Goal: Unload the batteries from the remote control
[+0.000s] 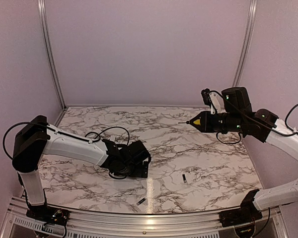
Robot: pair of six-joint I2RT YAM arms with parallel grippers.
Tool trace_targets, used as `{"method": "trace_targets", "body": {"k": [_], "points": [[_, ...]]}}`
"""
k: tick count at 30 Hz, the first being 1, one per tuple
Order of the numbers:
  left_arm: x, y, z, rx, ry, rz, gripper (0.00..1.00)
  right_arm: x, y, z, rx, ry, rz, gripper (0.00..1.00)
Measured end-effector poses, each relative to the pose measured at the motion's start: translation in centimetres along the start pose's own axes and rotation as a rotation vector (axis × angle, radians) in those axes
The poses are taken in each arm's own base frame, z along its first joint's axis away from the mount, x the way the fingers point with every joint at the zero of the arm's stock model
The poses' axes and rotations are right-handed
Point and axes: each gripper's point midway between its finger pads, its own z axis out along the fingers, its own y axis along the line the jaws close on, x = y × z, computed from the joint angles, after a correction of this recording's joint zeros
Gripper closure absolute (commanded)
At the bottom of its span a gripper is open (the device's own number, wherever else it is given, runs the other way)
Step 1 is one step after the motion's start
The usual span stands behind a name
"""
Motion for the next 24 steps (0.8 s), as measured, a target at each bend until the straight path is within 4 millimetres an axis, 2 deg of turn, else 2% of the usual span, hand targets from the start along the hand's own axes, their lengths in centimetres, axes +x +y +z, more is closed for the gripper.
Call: {"method": "trace_targets", "body": {"k": [3, 7, 19, 24], "points": [[-1.0, -0.4, -1.4, 0.027, -0.028, 0.001, 0.01, -0.2, 0.1, 0.0, -0.004, -0.009, 0.005, 1.00], [-3.0, -1.2, -4.1, 0.082, -0.086, 0.018, 0.01, -1.0, 0.5, -0.3, -0.021, -0.044, 0.013, 1.00], [-10.0, -5.9, -16.8, 0.463, -0.327, 0.035, 0.08, -6.4, 2.7, -4.4, -0.141, -0.324, 0.099, 1.00], [-12.8, -6.8, -22.3, 0.653, -0.442, -0.010, 0.11, -8.6, 3.8, -5.7, -0.212, -0.423, 0.135, 1.00]]}}
